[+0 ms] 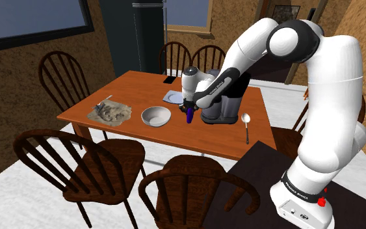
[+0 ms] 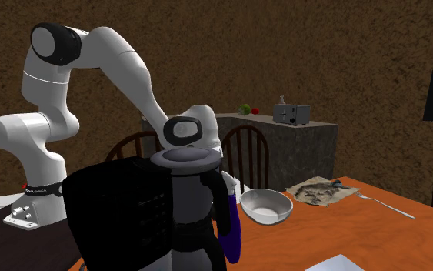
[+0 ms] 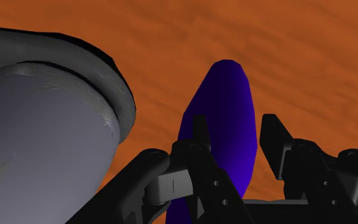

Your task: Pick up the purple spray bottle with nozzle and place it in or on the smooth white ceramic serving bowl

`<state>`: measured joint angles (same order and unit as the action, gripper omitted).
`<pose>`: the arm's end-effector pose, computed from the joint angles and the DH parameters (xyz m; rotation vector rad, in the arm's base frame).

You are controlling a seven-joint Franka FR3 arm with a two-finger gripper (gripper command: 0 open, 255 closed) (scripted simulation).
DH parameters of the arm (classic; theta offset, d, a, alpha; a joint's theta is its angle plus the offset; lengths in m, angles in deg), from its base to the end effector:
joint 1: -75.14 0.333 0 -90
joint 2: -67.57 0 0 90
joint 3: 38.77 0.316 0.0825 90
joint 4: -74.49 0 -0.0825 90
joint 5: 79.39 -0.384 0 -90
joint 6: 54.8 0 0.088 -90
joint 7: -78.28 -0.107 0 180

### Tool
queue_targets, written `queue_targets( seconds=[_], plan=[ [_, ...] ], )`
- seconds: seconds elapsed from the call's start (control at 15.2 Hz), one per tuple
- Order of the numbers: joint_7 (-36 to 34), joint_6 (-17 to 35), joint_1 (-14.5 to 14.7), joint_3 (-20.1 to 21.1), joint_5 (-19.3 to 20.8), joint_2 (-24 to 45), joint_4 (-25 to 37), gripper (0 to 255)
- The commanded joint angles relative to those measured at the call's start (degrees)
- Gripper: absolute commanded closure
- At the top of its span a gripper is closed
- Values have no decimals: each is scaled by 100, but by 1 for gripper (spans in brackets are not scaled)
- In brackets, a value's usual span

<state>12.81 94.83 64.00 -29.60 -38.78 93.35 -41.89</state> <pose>0.6102 -0.0095 0.2354 2.7745 -0.8676 0.4349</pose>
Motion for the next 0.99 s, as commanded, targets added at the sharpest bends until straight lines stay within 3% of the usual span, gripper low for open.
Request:
queue_targets(
  seconds=[0.0, 0.46, 0.92],
  plan=[
    [0, 0, -1, -1, 0, 1, -1, 255],
    [0, -1, -1, 0, 0, 1, -1, 255],
    [357, -329, -129, 192, -356, -406, -36, 255]
  ],
)
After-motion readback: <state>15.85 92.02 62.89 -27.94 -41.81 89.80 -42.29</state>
